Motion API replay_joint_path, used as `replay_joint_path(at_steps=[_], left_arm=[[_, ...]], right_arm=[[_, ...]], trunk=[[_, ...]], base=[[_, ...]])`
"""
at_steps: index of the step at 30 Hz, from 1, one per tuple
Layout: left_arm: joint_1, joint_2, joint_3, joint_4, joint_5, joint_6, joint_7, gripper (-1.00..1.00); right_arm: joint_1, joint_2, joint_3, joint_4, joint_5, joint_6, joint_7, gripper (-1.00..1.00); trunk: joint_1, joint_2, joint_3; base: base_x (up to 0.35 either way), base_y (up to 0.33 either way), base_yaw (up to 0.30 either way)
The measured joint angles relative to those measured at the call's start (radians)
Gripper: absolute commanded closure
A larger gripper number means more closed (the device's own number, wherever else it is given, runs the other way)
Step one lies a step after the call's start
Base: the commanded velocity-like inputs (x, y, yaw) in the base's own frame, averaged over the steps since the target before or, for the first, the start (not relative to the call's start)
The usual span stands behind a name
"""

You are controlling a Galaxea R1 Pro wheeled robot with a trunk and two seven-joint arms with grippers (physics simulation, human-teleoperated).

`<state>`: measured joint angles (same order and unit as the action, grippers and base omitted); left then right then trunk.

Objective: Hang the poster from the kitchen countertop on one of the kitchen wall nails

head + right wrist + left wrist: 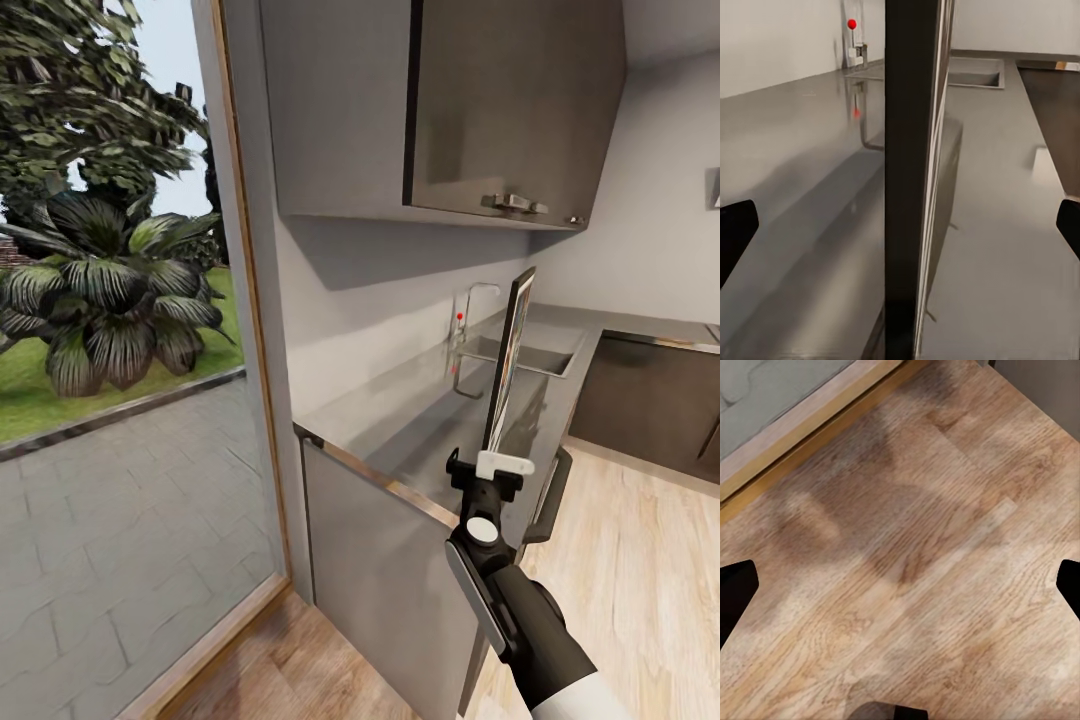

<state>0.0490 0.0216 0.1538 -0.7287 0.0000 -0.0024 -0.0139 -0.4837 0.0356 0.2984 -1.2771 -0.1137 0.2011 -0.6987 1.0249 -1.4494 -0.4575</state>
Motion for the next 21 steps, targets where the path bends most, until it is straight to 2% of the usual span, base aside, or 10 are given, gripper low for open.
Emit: replay_joint_path(at_steps=[17, 21], left_arm=[[0.0, 0.0, 0.0, 0.0, 0.0, 0.0, 0.0, -1.0], [0.0, 0.0, 0.0, 0.0, 0.0, 0.0, 0.0, -1.0]], right_arm=[[0.0, 0.0, -0.007, 0.074, 0.0, -0.002, 0.001, -1.0], [0.0, 0.0, -0.004, 0.089, -0.001, -0.044, 0.0, -1.0]], trunk=[[0.0, 0.0, 0.0], [0.0, 0.0, 0.0]], base=[[0.0, 0.0, 0.0], [0.0, 0.0, 0.0]])
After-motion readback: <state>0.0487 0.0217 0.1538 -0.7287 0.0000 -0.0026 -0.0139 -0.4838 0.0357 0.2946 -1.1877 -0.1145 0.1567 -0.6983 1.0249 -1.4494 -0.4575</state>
